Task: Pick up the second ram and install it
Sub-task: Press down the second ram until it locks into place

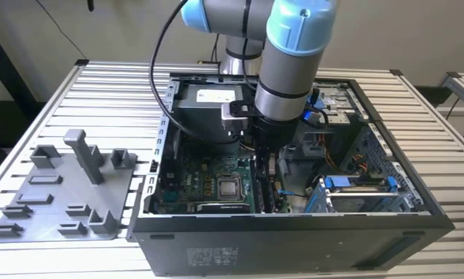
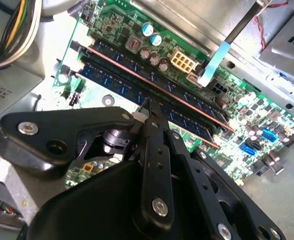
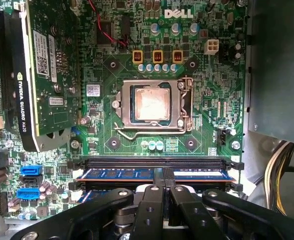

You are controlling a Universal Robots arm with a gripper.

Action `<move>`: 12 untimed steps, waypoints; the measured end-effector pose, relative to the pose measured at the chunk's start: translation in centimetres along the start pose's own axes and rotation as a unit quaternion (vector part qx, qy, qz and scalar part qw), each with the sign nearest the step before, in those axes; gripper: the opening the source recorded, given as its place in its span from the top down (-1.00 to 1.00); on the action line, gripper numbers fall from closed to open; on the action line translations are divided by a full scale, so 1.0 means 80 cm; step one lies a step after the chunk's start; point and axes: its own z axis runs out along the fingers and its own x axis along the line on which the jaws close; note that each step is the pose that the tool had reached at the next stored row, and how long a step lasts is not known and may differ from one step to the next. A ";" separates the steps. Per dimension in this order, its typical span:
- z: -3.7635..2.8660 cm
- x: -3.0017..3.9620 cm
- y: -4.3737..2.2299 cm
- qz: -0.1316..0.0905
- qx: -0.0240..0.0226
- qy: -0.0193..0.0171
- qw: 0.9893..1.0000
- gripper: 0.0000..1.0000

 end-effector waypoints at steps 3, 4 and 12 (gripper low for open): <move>-0.0100 -0.0004 0.0001 0.000 0.001 -0.002 1.000 0.79; -0.0144 0.0001 0.0003 0.000 0.000 -0.001 1.000 0.79; -0.0365 0.0006 0.0007 0.000 0.000 -0.001 1.000 0.79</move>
